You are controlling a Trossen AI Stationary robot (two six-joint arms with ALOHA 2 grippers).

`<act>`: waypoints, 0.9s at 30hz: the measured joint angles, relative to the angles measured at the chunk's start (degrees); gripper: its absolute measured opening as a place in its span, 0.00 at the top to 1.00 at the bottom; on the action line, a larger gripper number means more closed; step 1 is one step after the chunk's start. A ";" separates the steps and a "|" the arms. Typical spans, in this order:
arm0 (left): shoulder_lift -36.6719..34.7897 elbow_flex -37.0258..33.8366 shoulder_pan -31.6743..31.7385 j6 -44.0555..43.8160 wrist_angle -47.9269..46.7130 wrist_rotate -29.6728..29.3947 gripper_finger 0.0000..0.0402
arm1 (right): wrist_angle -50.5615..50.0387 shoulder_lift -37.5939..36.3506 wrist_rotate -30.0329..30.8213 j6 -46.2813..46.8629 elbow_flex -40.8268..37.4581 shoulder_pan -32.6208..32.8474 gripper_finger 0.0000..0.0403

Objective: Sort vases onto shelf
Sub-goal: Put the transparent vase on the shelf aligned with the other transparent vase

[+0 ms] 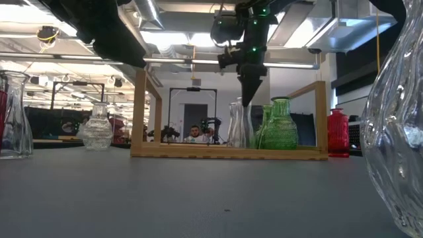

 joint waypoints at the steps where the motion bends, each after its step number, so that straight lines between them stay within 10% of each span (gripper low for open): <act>1: 0.00 0.00 0.00 0.00 0.00 0.00 0.36 | -0.66 0.00 0.00 0.00 0.36 0.00 0.65; 15: 0.00 0.00 0.00 0.00 0.03 -0.27 0.36 | -16.06 -1.20 -9.84 5.40 12.08 5.79 0.59; 27: 0.00 0.00 -0.02 0.00 0.55 -0.39 0.36 | -15.70 -17.04 -10.77 15.48 -0.99 20.14 0.59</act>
